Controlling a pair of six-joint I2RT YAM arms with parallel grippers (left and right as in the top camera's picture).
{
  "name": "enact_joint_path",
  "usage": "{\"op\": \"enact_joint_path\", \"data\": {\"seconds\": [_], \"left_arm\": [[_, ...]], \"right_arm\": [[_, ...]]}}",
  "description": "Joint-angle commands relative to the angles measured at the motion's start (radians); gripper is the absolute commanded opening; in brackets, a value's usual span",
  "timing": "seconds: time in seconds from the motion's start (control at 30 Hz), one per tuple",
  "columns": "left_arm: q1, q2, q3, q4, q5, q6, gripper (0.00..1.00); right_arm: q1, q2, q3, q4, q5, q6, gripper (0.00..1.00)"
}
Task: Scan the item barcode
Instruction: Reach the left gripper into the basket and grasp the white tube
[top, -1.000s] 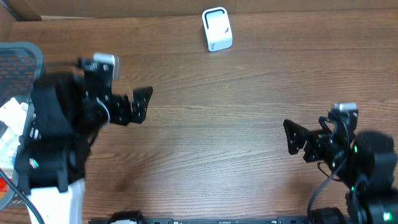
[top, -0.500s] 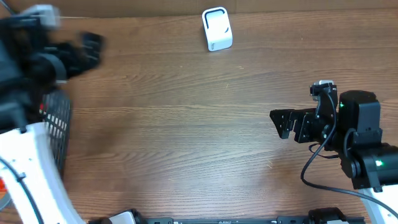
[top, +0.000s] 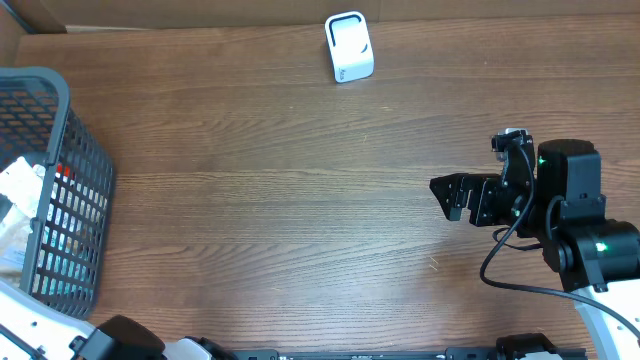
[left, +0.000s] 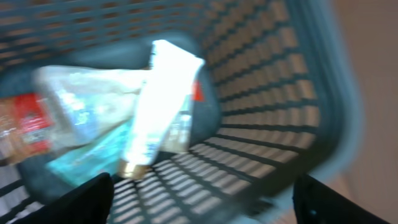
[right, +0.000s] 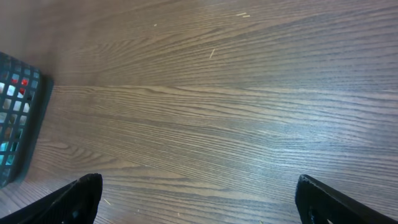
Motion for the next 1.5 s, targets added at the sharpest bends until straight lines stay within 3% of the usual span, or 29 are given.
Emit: {"op": "enact_joint_path", "data": {"seconds": [0.0, 0.13, 0.2, 0.43, 0.77, 1.17, 1.27, 1.4, 1.47], "left_arm": [[0.000, 0.058, 0.018, -0.036, -0.163, 0.051, 0.86], [-0.004, 0.177, 0.018, -0.108, -0.174, 0.050, 0.85], [-0.004, 0.217, 0.018, -0.125, -0.203, 0.021, 0.93], [-0.007, 0.320, 0.011, -0.106, -0.251, -0.018, 0.91], [-0.113, 0.339, -0.229, 0.157, -0.252, 0.118, 0.89], [-0.126, 0.340, -0.439, 0.338, -0.295, 0.114, 0.87], [-0.127, 0.340, -0.453, 0.357, -0.295, 0.114, 0.78], [-0.127, 0.339, -0.449, 0.371, -0.292, 0.102, 0.29], [-0.127, 0.339, -0.443, 0.370, -0.292, 0.091, 0.10]], "right_arm": [[0.006, 0.014, 0.027, 0.006, 0.000, -0.008, 1.00], [0.006, 0.042, 0.027, 0.006, 0.010, -0.008, 1.00], [0.006, 0.051, 0.027, 0.002, 0.011, -0.008, 1.00], [0.006, 0.061, 0.027, 0.004, 0.026, -0.008, 1.00], [0.006, 0.061, 0.027, 0.005, 0.062, -0.009, 1.00], [0.006, 0.061, 0.027, -0.013, 0.071, -0.008, 1.00], [0.006, 0.061, 0.027, -0.013, 0.071, -0.008, 1.00], [0.006, 0.061, 0.027, -0.012, 0.071, -0.008, 1.00], [0.006, 0.061, 0.027, -0.012, 0.071, -0.008, 1.00]]}}
